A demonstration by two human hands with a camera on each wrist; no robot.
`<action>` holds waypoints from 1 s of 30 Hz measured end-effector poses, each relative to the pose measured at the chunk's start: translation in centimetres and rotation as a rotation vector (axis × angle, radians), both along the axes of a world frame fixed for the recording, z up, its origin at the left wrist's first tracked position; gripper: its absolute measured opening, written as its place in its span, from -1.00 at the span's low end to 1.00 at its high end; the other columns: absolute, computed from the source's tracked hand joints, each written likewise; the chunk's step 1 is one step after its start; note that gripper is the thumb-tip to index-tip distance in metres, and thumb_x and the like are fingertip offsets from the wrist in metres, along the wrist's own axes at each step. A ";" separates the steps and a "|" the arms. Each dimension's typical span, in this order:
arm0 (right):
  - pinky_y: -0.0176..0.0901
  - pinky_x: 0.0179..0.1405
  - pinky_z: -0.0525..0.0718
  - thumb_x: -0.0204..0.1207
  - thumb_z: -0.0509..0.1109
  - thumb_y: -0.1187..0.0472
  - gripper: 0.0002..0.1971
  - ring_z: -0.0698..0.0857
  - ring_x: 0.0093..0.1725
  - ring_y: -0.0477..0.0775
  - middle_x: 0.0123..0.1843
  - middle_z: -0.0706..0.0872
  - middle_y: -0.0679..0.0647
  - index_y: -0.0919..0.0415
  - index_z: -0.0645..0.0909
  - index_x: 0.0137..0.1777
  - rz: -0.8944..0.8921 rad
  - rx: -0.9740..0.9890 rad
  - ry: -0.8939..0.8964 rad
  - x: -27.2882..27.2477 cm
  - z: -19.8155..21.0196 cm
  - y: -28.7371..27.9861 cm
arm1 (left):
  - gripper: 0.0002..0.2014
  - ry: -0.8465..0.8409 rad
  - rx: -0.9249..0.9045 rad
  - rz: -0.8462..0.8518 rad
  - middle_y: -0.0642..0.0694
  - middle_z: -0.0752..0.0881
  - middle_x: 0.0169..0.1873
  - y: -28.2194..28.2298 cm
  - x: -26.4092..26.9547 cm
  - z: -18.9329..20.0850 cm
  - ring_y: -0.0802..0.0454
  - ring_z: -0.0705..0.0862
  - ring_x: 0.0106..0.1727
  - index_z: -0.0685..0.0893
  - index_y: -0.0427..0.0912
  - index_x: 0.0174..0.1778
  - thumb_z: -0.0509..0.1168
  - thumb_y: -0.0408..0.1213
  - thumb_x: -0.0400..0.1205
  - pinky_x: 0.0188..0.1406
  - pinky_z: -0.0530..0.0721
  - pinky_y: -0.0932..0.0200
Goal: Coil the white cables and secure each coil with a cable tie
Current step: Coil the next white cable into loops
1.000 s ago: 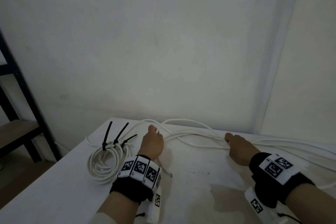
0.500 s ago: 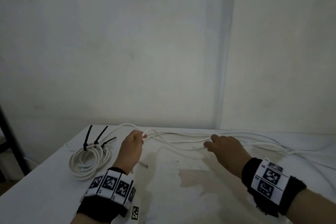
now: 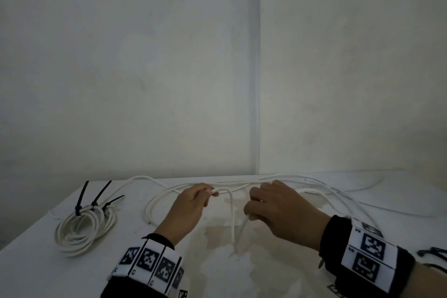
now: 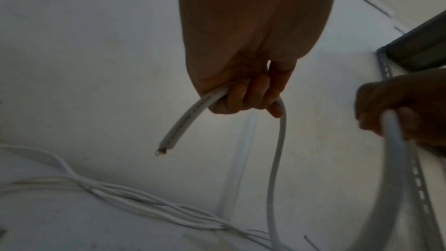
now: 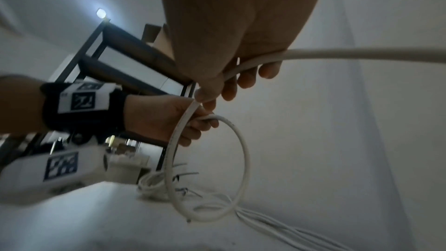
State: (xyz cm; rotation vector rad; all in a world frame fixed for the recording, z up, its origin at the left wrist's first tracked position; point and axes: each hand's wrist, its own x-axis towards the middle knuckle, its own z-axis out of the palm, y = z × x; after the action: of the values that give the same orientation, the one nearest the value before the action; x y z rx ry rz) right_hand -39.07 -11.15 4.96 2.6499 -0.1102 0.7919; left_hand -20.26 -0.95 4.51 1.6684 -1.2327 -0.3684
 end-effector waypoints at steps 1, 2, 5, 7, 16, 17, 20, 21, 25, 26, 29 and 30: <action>-0.21 -0.33 0.23 0.46 0.20 0.12 -0.83 0.47 -0.43 -0.06 -0.36 0.57 -0.09 0.01 0.60 -0.27 0.021 0.071 -0.037 -0.1 0.3 0.2 | -0.72 0.010 0.003 -0.030 0.03 0.46 -0.49 -0.1 -0.8 0.1 0.28 0.40 -0.56 0.71 -0.14 -0.24 0.13 -0.34 0.67 -0.52 0.33 0.41; -0.23 -0.32 0.28 0.47 0.20 0.09 -0.83 0.47 -0.40 -0.10 -0.35 0.59 -0.09 0.03 0.61 -0.24 0.038 0.161 -0.073 -0.2 0.6 0.5 | -0.72 0.019 0.010 -0.063 0.05 0.46 -0.50 -0.1 -1.5 0.3 0.28 0.40 -0.56 0.73 -0.17 -0.23 0.13 -0.33 0.67 -0.51 0.34 0.42; -0.36 -0.32 0.34 0.47 0.18 0.01 -0.79 0.51 -0.21 -0.10 -0.23 0.70 -0.12 0.04 0.59 -0.06 0.029 0.392 -0.109 -0.6 1.1 1.1 | -0.59 0.034 0.045 -0.159 0.15 0.44 -0.62 0.1 -3.6 1.0 0.26 0.34 -0.57 0.68 0.07 -0.46 0.13 -0.32 0.66 -0.52 0.30 0.42; -0.49 -0.35 0.31 0.48 0.06 -0.11 -0.64 0.53 -0.08 -0.12 -0.11 0.71 -0.14 0.02 0.60 0.04 -0.007 0.508 -0.103 -0.9 1.4 1.1 | -0.47 0.036 0.065 -0.205 0.17 0.43 -0.66 0.4 -4.8 1.6 0.24 0.31 -0.56 0.58 0.14 -0.64 0.09 -0.34 0.66 -0.54 0.27 0.43; -0.37 -0.16 0.41 0.62 0.24 0.18 -0.90 0.50 -0.23 -0.27 -0.17 0.58 -0.17 0.03 0.54 -0.13 -0.048 0.846 -0.083 -2.0 2.5 0.3 | -0.73 0.067 0.100 -0.262 0.34 0.57 -0.59 0.8 -6.8 2.6 0.42 0.48 -0.49 0.74 -0.08 -0.17 0.15 -0.13 0.67 -0.42 0.39 0.57; -0.36 -0.16 0.42 0.61 0.25 0.18 -0.90 0.50 -0.23 -0.27 -0.20 0.56 -0.20 0.05 0.55 -0.13 -0.059 0.870 -0.088 -2.0 2.5 0.1 | -0.73 0.079 0.103 -0.255 0.30 0.56 -0.60 0.7 -6.9 2.6 0.40 0.47 -0.53 0.75 -0.10 -0.17 0.16 -0.14 0.67 -0.47 0.37 0.57; -0.46 -0.25 0.42 0.59 0.30 0.20 -0.85 0.52 -0.32 -0.31 -0.32 0.54 -0.25 0.04 0.55 -0.22 -0.126 0.919 -0.166 -2.4 2.5 -0.5 | -0.79 0.102 0.093 -0.260 0.18 0.60 -0.51 0.9 -7.0 2.5 0.34 0.46 -0.53 0.77 -0.11 -0.19 0.25 -0.18 0.63 -0.48 0.37 0.55; -0.50 -0.28 0.42 0.58 0.31 0.21 -0.81 0.53 -0.35 -0.36 -0.35 0.53 -0.26 0.00 0.52 -0.27 -0.133 0.928 -0.184 -2.5 2.6 -0.6 | -0.81 0.095 0.085 -0.260 0.15 0.64 -0.44 1.0 -7.0 2.5 0.33 0.49 -0.47 0.77 -0.10 -0.19 0.26 -0.19 0.62 -0.44 0.39 0.55; -0.54 -0.32 0.43 0.59 0.31 0.22 -0.88 0.53 -0.37 -0.40 -0.38 0.54 -0.23 0.09 0.57 -0.19 -0.125 0.975 -0.197 -3.0 3.0 -0.3 | -0.81 0.111 0.059 -0.242 0.21 0.69 -0.45 1.0 -6.8 2.2 0.41 0.54 -0.45 0.77 -0.14 -0.15 0.26 -0.18 0.61 -0.43 0.41 0.58; -0.52 -0.31 0.43 0.59 0.30 0.22 -0.90 0.54 -0.36 -0.37 -0.36 0.57 -0.24 0.08 0.62 -0.14 -0.112 1.002 -0.195 -3.1 3.1 -0.2 | -0.81 0.110 0.058 -0.240 0.23 0.65 -0.51 0.9 -6.8 2.2 0.41 0.51 -0.50 0.76 -0.14 -0.15 0.26 -0.19 0.61 -0.48 0.39 0.58; -0.54 -0.13 0.44 0.62 0.25 0.24 -0.79 0.58 -0.18 -0.40 -0.22 0.63 -0.36 0.06 0.71 0.08 -0.041 1.055 -0.166 -3.1 3.4 0.4 | -0.83 0.088 0.059 -0.241 0.19 0.64 -0.48 0.6 -6.7 2.3 0.37 0.51 -0.46 0.75 -0.07 -0.20 0.27 -0.19 0.61 -0.45 0.40 0.56; -0.55 -0.13 0.44 0.62 0.24 0.21 -0.79 0.58 -0.18 -0.42 -0.23 0.63 -0.39 0.06 0.71 0.09 -0.032 1.052 -0.143 -3.0 3.5 0.7 | -0.84 0.083 0.058 -0.250 0.11 0.68 -0.40 0.5 -6.6 2.4 0.34 0.55 -0.38 0.75 -0.04 -0.21 0.28 -0.19 0.61 -0.38 0.42 0.56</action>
State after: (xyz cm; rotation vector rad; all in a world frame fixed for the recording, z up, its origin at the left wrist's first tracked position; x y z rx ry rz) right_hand -42.09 -10.49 8.46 3.5098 -0.8002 1.1271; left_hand -26.90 -0.41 6.95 1.5339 -1.3834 -0.6251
